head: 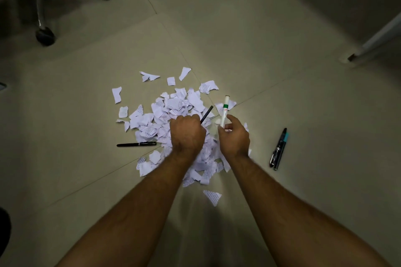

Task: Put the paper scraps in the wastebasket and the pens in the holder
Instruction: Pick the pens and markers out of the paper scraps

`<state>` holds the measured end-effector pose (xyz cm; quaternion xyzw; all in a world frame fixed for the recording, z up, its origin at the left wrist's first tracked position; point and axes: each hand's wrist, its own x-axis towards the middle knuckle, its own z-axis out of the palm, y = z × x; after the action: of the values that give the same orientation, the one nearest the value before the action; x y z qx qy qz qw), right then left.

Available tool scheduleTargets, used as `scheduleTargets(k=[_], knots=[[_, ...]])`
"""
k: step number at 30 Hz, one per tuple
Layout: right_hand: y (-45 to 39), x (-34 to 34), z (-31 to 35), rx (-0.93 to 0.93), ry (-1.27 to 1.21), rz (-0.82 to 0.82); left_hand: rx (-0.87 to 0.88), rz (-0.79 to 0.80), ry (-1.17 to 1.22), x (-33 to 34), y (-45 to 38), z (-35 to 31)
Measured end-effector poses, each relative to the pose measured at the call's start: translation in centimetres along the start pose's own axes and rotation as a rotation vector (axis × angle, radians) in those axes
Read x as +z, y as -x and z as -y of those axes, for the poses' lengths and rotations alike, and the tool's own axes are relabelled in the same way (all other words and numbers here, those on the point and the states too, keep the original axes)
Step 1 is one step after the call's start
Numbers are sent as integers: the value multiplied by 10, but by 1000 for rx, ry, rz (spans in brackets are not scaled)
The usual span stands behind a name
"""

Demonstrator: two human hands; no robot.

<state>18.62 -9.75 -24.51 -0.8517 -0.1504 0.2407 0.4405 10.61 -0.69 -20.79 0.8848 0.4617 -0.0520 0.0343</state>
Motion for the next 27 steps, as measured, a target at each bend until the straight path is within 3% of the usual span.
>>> scheduleTargets(k=[5, 9, 14, 17, 20, 27], knots=[[15, -38, -25, 119, -134, -94, 143, 41, 247, -8, 8, -61], [31, -76, -54, 228, -150, -226, 49, 205, 521, 3, 23, -112], [39, -128, -92, 302, -108, -370, 13, 393, 664, 25, 40, -182], [33, -143, -108, 330, 14, -350, 9, 465, 671, 44, 44, -208], [28, -150, -116, 353, 62, -308, 21, 463, 656, 57, 47, -220], [27, -140, -95, 390, 127, -450, 26, 358, 708, 53, 52, -200]])
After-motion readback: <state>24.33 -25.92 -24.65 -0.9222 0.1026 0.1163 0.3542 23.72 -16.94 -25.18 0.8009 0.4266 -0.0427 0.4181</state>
